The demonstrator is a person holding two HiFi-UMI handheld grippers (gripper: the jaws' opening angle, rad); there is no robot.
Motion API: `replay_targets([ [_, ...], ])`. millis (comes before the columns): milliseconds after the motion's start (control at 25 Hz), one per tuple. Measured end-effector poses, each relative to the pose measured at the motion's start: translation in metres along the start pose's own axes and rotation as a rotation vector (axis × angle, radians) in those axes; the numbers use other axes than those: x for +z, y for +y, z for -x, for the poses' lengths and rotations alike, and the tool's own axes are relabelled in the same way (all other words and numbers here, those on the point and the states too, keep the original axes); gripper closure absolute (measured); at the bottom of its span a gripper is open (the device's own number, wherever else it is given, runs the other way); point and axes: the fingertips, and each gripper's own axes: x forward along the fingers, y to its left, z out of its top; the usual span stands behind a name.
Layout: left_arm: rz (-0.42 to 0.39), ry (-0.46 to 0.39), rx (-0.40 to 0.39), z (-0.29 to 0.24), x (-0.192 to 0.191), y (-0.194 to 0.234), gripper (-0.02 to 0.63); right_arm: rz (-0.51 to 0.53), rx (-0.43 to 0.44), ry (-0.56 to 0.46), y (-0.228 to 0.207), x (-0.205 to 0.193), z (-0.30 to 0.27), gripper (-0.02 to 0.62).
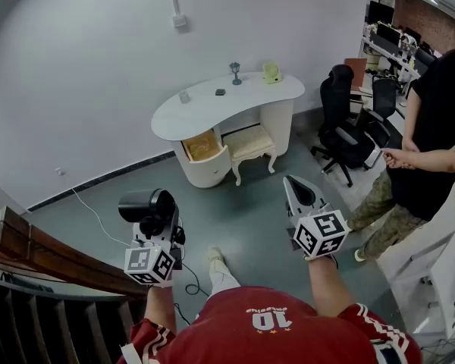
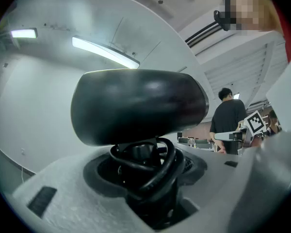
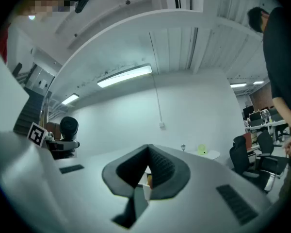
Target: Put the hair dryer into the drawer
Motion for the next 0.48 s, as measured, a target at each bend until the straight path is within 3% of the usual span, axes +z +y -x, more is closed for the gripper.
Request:
replay_targets([
  [480, -0.023, 0.010, -0.059, -0.016, 0.000, -0.025, 0.351, 0.011, 0.043, -0.029, 0.000, 0.005, 0.002, 0.592],
])
